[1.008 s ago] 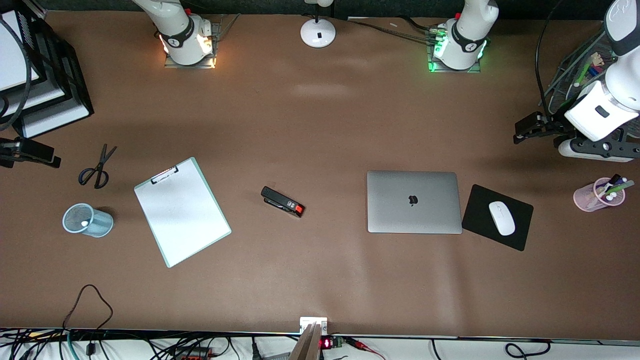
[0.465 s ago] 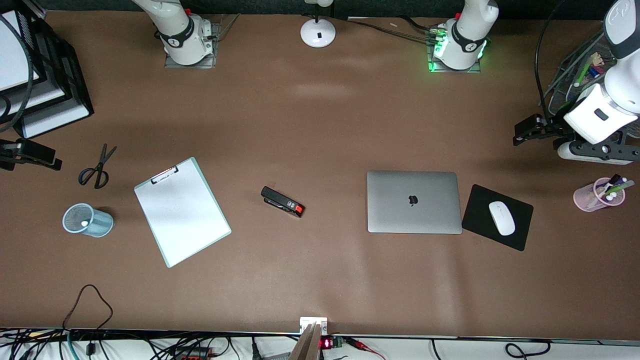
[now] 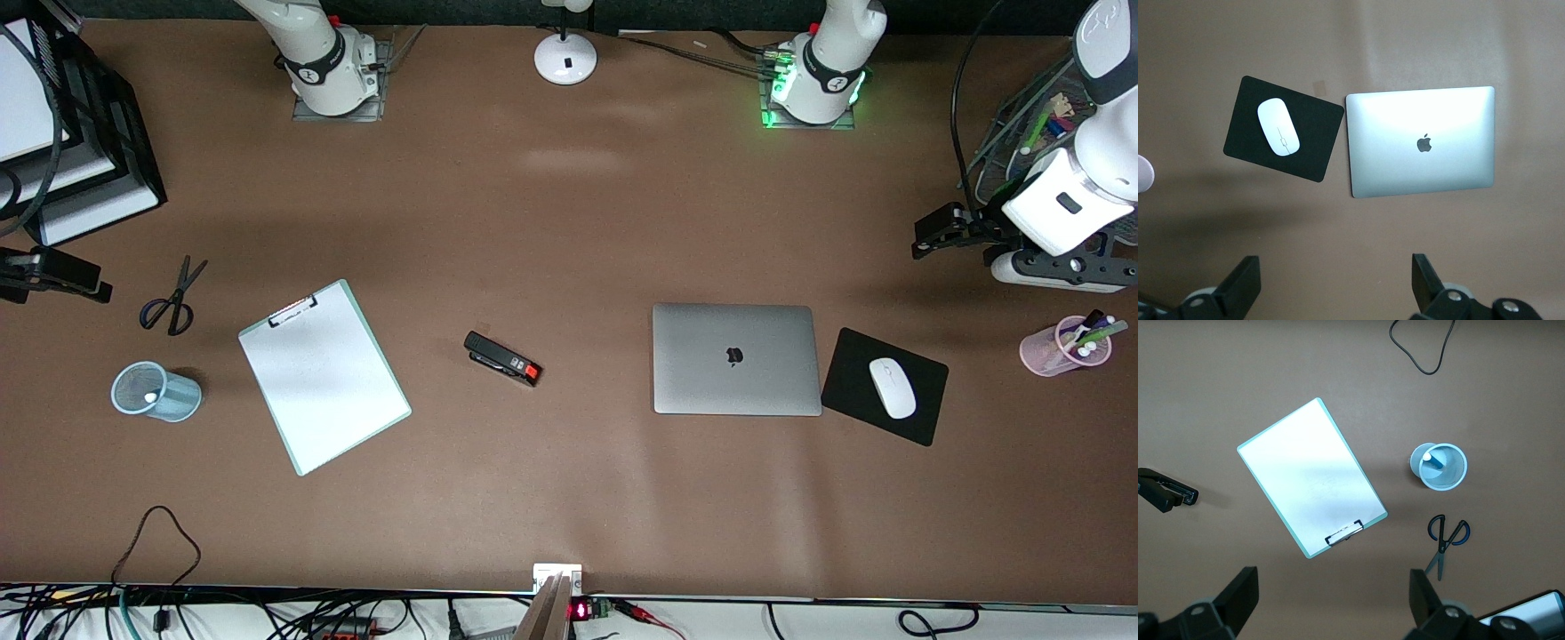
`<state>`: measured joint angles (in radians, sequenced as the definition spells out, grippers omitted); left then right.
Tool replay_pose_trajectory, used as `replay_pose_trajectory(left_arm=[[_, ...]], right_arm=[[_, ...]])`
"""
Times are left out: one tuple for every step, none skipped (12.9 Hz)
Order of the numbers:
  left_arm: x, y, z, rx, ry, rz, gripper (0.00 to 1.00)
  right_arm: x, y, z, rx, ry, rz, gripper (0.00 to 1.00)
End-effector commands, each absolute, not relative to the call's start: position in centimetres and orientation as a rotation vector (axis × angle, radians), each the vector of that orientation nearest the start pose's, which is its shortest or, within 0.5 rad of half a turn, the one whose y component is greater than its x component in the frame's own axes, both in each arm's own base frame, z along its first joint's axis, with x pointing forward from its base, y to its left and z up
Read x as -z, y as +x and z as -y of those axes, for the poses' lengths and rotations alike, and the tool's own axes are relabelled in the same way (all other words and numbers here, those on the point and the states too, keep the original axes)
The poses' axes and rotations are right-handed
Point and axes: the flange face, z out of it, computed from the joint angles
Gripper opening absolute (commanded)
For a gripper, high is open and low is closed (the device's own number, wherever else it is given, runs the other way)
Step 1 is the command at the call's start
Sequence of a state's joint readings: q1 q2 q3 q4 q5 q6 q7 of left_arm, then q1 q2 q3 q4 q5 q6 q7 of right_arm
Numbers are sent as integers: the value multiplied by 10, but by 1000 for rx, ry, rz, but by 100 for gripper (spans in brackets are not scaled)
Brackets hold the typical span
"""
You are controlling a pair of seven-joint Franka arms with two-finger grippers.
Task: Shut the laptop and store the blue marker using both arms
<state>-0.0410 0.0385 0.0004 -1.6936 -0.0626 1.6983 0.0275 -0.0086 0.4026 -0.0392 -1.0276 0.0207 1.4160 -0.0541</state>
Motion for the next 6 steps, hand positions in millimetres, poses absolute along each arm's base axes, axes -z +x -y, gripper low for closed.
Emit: replay_pose_trajectory(left_arm=[[-561,576,30,-42,-3185,-134,100],[-562,577,29,-39,-3186,-132,100],[-562,577,29,-39,-3186,-132,100],[-562,577,29,-39,-3186,-134,100],[-562,577,29,-39,-3186,-134,100],[-562,577,29,-41,-3186,-134,100]], right_arm=[[-629,632,17,-21,-3132,-6,100],[-628,623,13,10,-3130,-36,100],[-625,614,9,46,-3128,-36,100],[-620,603,6,55,-3123,-30,100],[-620,592,7,98,-3122,-32,100],[-615,584,7,94,-3120,-33,100]])
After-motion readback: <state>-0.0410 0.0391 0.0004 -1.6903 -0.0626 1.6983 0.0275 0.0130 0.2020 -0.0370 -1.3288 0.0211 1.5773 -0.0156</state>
